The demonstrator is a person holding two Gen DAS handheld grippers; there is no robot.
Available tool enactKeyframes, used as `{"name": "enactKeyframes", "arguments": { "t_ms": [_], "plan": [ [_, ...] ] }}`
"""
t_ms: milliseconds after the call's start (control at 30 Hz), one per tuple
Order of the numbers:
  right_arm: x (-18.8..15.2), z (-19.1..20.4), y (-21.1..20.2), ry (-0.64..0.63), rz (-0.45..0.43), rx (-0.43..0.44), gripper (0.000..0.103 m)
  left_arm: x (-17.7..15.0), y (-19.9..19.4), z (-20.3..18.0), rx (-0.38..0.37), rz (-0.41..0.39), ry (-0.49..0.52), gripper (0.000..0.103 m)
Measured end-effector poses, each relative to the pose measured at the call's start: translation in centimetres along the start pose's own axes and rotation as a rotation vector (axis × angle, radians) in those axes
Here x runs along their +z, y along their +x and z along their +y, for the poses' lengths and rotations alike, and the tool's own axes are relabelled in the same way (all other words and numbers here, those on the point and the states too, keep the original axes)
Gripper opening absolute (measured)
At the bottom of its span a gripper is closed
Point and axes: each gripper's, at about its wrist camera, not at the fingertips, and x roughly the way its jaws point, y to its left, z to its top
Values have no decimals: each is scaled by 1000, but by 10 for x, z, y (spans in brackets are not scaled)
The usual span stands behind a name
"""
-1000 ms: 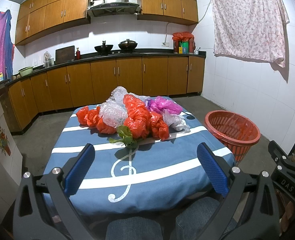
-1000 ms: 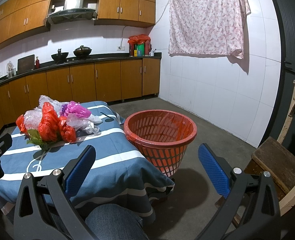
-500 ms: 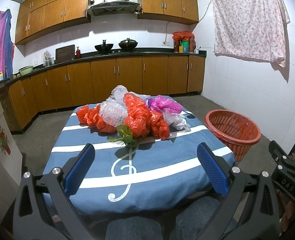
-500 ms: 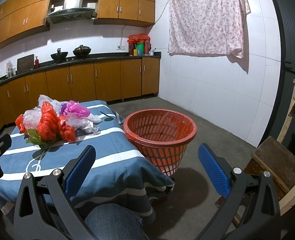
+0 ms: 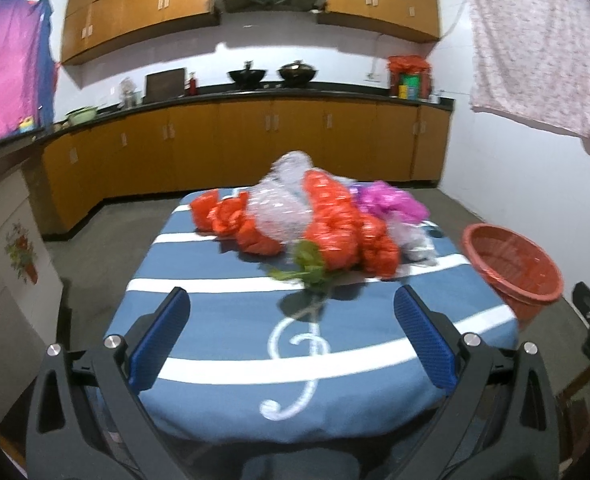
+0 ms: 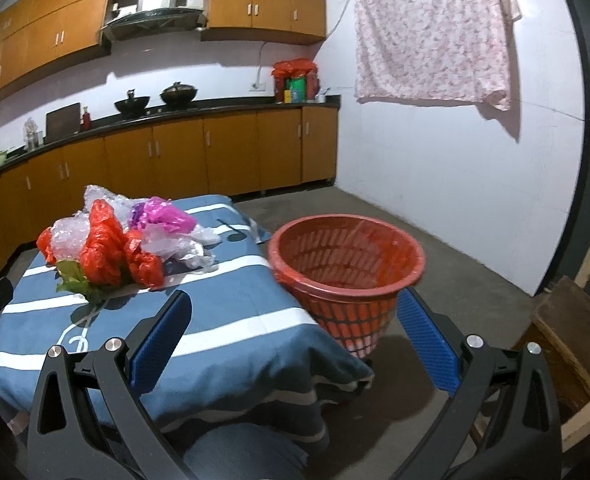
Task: Collect trash
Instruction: 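Reach into the bag pile and grasp the pink bag with the right tool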
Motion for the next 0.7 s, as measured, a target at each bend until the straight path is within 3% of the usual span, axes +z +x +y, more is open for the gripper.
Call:
{"name": "enactKeyframes", "arguments": {
  "t_ms": [200,467,700],
  "plan": [
    [13,20,34,6,34,71,100,6,33,38,68,39,-64,99],
    [48,62,100,-49,76,176,79,30,79,69,89,38,-104,99],
    [72,96,156,-87,110,244,68,48,109,80,92,35,-109,99]
  ]
}}
